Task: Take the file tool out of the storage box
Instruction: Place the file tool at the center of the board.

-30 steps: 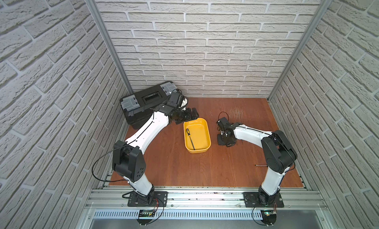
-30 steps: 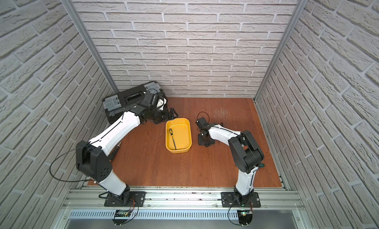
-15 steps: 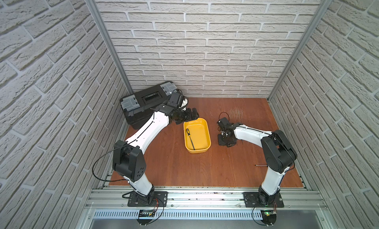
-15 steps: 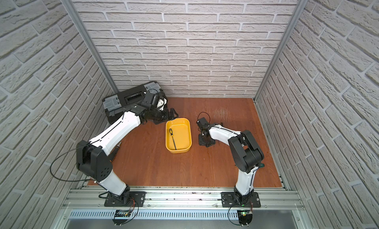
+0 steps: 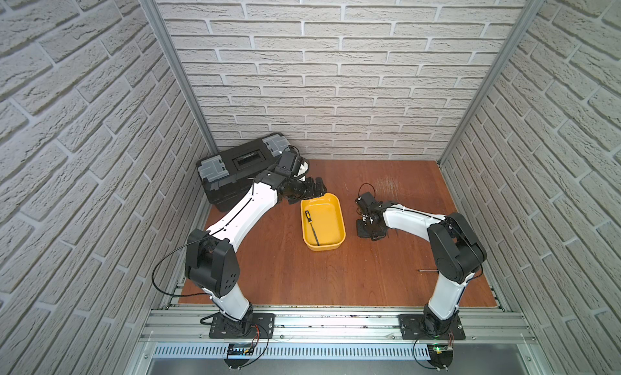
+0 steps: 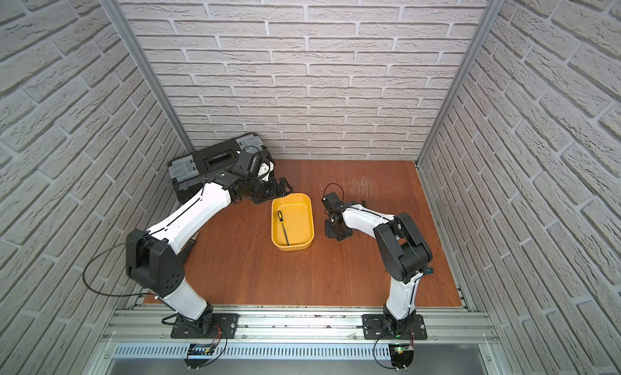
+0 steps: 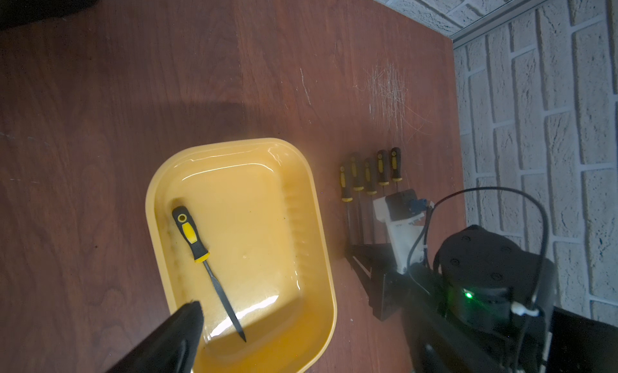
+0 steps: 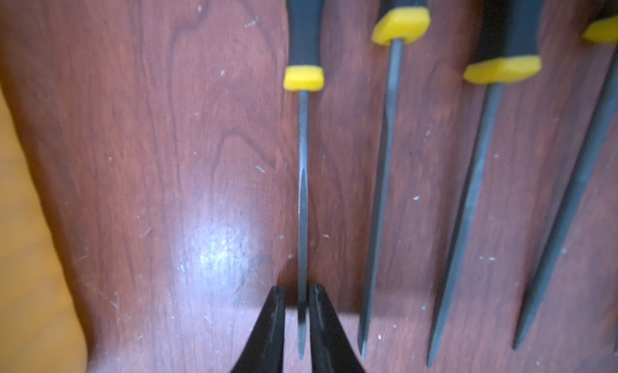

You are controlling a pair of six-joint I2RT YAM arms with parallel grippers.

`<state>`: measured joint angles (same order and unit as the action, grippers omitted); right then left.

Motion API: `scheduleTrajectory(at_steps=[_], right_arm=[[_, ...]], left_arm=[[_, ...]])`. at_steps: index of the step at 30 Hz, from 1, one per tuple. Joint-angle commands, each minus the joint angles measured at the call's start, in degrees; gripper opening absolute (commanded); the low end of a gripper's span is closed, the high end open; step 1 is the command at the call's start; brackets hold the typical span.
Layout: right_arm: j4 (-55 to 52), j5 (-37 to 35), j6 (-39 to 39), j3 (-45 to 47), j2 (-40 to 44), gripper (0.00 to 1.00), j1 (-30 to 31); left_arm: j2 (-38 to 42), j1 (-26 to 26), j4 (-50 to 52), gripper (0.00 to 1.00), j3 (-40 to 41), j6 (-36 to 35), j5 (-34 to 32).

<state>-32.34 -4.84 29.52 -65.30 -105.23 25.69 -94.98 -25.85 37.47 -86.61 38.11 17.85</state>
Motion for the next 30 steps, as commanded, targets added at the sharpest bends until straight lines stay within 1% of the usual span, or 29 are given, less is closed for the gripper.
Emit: scheduleTrajectory(at_steps=[1, 3, 7, 12, 14, 16, 21, 23, 25, 30], right_arm=[[0.00, -0.18, -0.68, -0.60, -0.60, 0.23, -0.19], [-0.11, -0.20, -1.09, -0.64, 0.27, 0.26, -0.20], [0.73, 0.44, -2.50, 0.05, 3.48, 0.36, -0.12], [0.31, 0.27, -4.60, 1.26, 8.97, 0.41, -0.12], [-0.46, 0.95, -5.19, 1.40, 11.07, 0.46, -0.12], [-0.80, 2.07, -5.82, 1.79, 13.28, 0.53, -0.12], [0.20, 6.62, -6.99, 3.31, 18.76, 0.83, -0.12], [0.67, 8.32, -7.60, 3.73, 20.30, 0.91, -0.20], [0.92, 10.20, -8.01, 3.91, 21.53, 0.99, -0.36], [2.92, 16.41, -8.95, 5.50, 25.54, 1.00, -1.35]], left_arm=[[-0.74, -0.40, 1.22, 0.98, -0.26, -0.58, -0.65], [-0.92, -0.60, 2.31, 0.98, -0.62, -0.58, -1.47], [-1.38, -1.83, 3.87, 0.99, -1.39, -0.14, -3.78], [-4.34, -5.06, 7.73, 0.97, -4.72, 0.58, -9.64], [-5.42, -6.35, 8.66, 0.96, -5.48, 1.46, -12.65], [-6.51, -7.39, 9.28, 0.95, -6.05, 2.65, -14.77], [-9.94, -9.08, 12.19, 0.88, -7.50, 6.76, -20.97], [-11.21, -9.51, 12.34, 0.86, -7.80, 8.11, -21.92], [-12.98, -10.43, 13.51, 0.86, -8.96, 9.08, -24.91], [-17.74, -11.60, 17.42, 0.80, -12.72, 12.57, -30.99]])
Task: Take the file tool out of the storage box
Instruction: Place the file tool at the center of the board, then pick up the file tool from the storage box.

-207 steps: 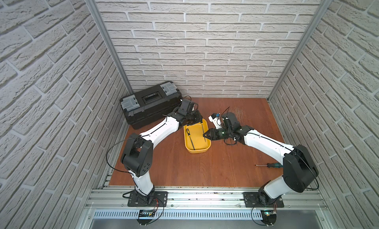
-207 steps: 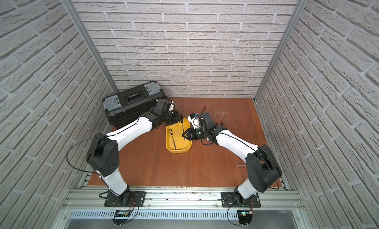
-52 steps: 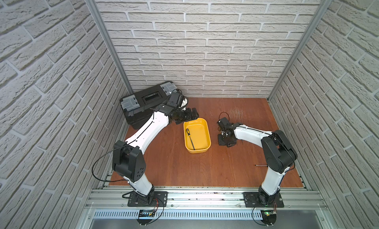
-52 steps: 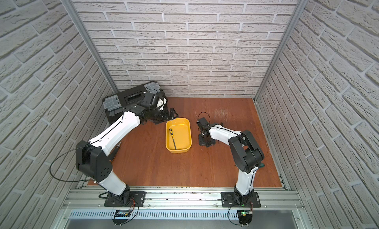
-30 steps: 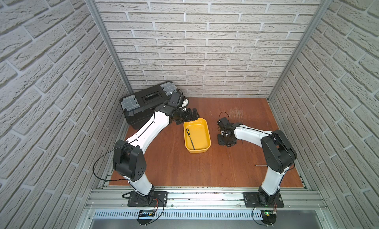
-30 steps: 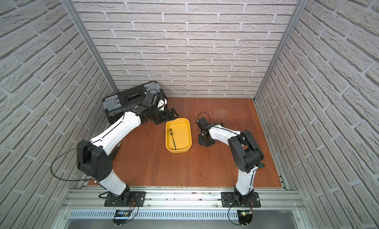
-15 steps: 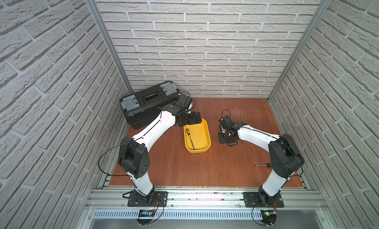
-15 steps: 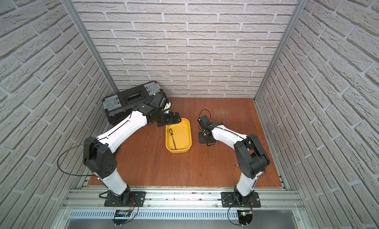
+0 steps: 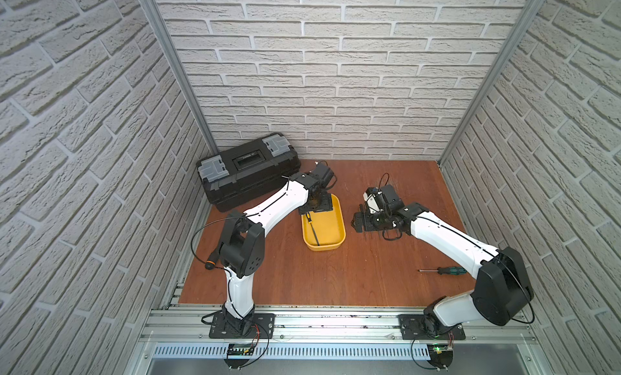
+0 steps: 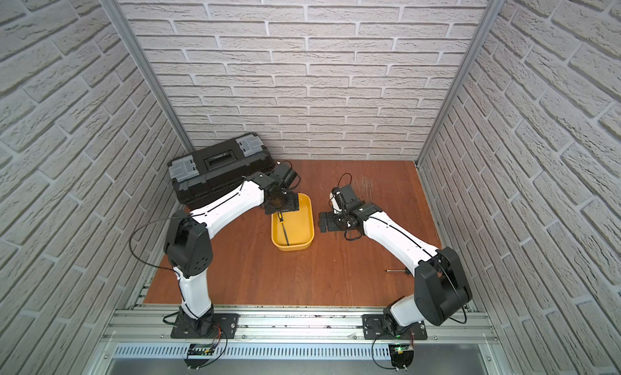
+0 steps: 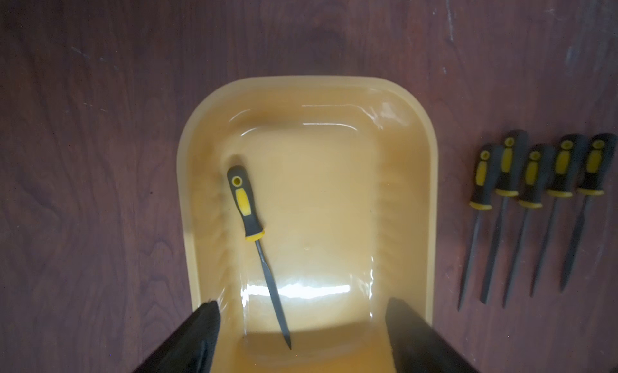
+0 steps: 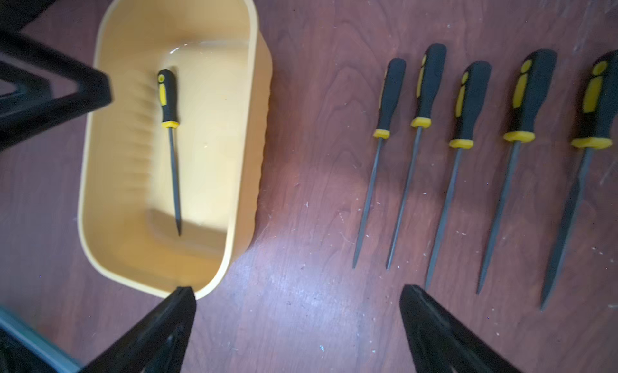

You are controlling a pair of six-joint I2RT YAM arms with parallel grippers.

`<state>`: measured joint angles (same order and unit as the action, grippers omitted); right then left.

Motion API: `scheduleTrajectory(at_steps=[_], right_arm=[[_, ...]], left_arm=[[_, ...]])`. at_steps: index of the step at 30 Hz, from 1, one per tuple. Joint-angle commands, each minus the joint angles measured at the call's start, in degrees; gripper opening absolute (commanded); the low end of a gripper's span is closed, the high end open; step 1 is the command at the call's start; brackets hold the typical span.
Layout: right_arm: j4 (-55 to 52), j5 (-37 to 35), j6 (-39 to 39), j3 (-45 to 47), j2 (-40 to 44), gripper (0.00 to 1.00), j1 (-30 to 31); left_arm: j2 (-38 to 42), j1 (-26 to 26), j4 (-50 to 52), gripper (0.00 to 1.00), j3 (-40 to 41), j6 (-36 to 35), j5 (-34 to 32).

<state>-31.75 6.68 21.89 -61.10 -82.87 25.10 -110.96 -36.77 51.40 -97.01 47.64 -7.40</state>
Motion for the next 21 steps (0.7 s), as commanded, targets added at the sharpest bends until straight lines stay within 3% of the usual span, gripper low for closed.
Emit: scheduleTrajectory(at_steps=[1, 10, 21], right_arm=[[2.63, 5.81, -1.49, 1.71, 4.08, 1.00, -1.14], [4.08, 10.58, -2.48, 4.61, 9.16, 1.00, -4.91], [4.47, 13.75, -3.45, 5.53, 11.25, 1.00, -8.29]], left_arm=[[-2.53, -0.68, 3.61, 0.79, -2.71, 3.84, -5.97], [-8.17, -1.24, 5.81, 0.72, -7.24, 10.97, -11.39], [-14.17, -1.50, 7.19, 0.64, -9.62, 14.11, -11.23]])
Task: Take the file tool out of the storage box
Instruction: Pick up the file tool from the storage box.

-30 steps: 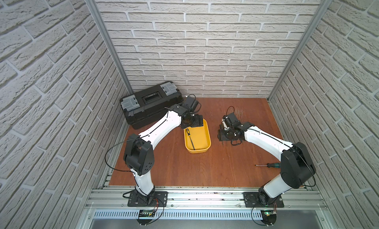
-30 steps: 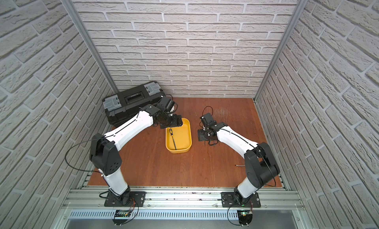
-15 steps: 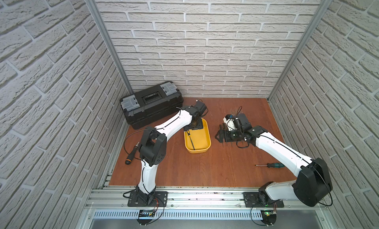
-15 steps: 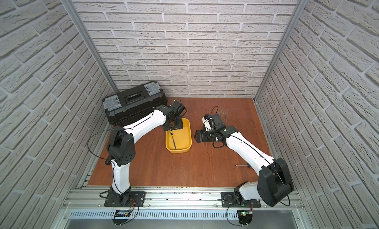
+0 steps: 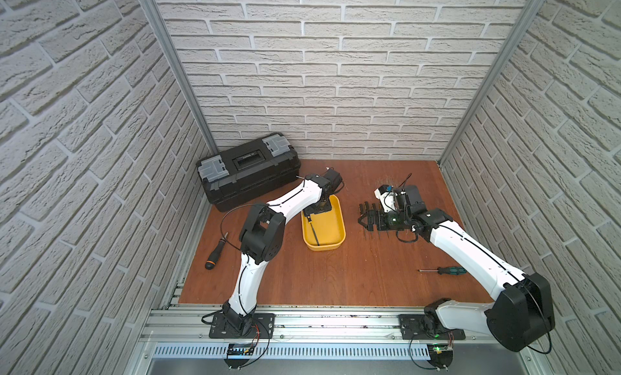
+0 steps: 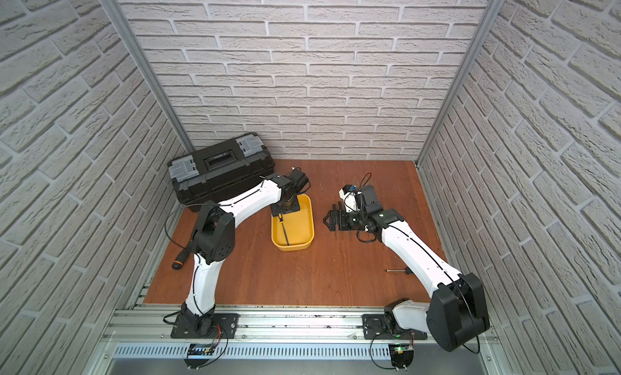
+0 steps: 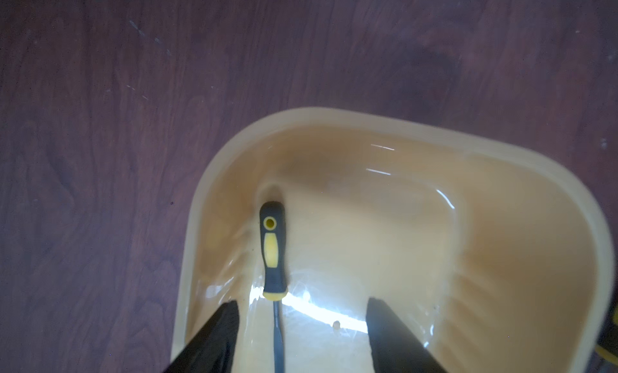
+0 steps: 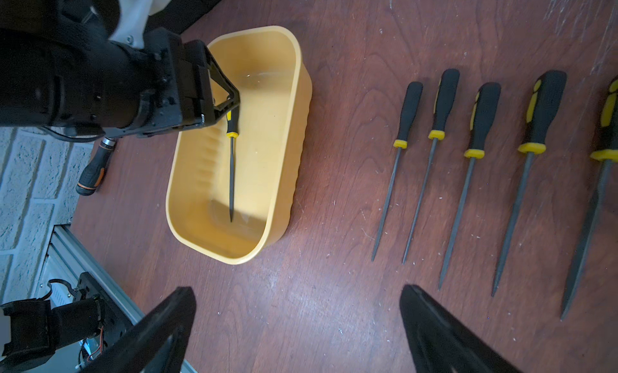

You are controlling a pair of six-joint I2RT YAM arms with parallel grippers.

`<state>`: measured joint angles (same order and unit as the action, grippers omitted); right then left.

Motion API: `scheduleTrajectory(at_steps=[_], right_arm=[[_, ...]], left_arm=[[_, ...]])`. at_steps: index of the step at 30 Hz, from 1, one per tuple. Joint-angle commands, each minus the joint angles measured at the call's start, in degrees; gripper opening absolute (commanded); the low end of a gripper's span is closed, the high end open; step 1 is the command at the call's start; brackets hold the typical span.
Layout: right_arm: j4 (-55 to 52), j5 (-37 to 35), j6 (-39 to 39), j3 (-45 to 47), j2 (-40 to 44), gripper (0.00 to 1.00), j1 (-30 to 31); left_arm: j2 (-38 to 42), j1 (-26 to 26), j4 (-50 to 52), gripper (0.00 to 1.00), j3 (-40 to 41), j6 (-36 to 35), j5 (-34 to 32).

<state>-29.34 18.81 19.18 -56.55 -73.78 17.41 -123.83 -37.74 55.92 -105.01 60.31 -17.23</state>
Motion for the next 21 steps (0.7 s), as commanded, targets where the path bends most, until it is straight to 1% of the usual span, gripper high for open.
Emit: scheduleTrajectory(at_steps=[1, 3, 21], right_arm=[[2.18, 1.64, -0.60, 1.12, 2.32, 1.00, -0.75], [2.44, 1.54, -0.12, 1.59, 2.92, 1.00, -0.97], [2.53, 1.63, 0.91, 2.32, 4.71, 0.99, -1.85]], left_arm=[[-1.83, -0.57, 3.14, 0.64, -2.01, 1.47, -1.63], [-2.88, -0.46, 4.29, 0.60, -2.93, 1.38, -2.09], [-8.26, 0.36, 4.91, 0.51, -4.41, 0.38, -2.10]])
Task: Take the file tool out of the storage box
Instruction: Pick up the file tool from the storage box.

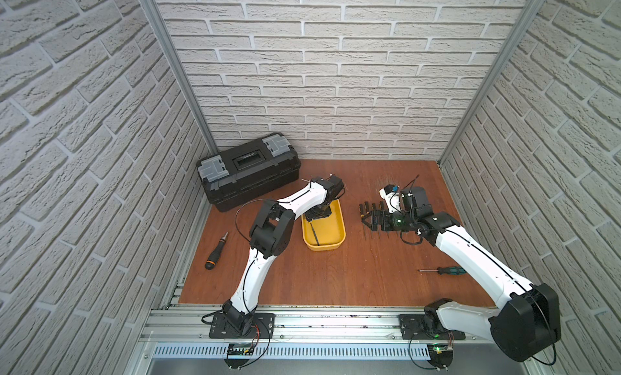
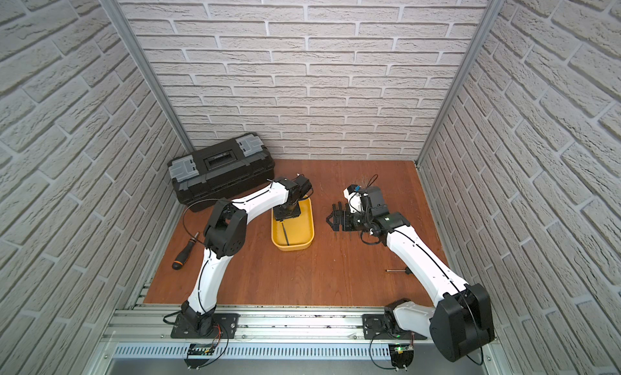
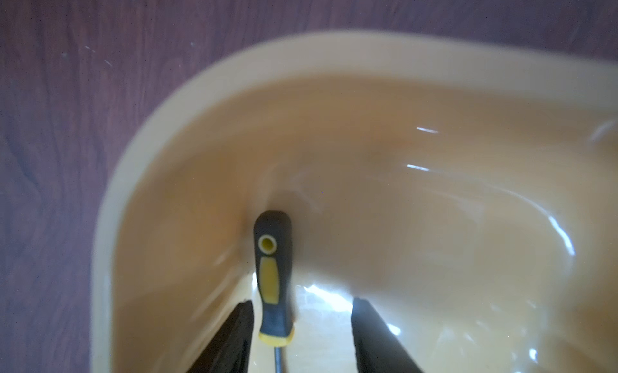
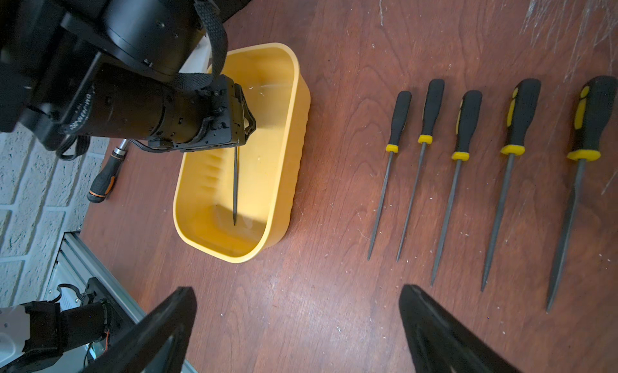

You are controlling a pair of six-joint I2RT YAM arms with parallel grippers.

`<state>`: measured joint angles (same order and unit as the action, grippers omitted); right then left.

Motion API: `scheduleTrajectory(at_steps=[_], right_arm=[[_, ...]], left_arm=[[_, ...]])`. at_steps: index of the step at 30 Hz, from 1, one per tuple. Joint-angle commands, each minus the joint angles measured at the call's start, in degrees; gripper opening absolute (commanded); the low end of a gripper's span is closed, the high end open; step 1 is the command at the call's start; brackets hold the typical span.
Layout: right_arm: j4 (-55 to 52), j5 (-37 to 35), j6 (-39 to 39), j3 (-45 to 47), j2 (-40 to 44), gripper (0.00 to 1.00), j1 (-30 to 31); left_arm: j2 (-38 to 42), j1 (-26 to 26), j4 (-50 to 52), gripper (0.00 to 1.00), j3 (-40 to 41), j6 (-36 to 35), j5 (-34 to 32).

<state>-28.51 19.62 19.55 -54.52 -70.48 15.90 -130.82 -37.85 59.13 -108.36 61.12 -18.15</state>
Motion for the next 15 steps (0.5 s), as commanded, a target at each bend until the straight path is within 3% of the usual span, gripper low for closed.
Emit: scheduleTrajectory(at_steps=[1, 15], right_arm=[[1.66, 0.81, 0.50, 0.30, 1.47, 0.99, -0.32], [0.91, 0.25, 0.53, 0.38, 1.70, 0.99, -0.44]], left_arm=[[-1.36, 0.49, 1.45, 0.50, -0.99, -0.49, -1.42], [-3.65, 1.00, -1.95, 0.44, -0.97, -3.20, -2.37]])
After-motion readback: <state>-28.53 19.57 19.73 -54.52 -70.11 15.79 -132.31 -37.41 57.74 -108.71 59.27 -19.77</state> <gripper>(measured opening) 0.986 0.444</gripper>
